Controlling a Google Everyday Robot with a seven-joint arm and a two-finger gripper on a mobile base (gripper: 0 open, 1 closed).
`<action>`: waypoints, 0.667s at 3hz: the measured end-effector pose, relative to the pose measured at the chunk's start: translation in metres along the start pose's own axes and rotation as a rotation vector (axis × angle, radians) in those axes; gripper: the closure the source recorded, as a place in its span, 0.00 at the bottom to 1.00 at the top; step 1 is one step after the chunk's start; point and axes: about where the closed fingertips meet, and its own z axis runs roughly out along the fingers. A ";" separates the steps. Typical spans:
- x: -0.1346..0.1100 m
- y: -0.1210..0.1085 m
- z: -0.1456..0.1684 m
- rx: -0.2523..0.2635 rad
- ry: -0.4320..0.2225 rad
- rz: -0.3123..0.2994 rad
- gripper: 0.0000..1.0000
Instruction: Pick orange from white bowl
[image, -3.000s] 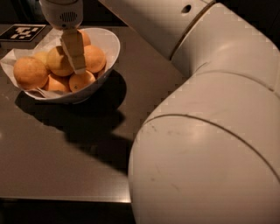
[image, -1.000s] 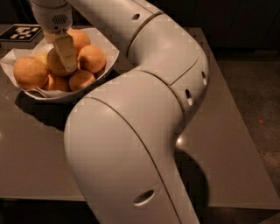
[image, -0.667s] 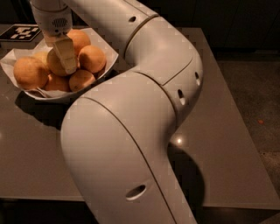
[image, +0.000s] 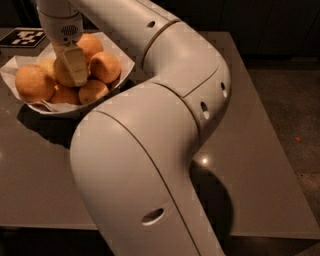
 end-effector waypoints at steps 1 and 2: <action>0.000 0.000 -0.002 0.000 0.000 0.000 0.89; 0.002 0.009 -0.036 0.120 -0.040 0.011 1.00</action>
Offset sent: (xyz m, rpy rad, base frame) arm -0.0367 -0.0262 0.0623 0.1938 -0.1197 0.0048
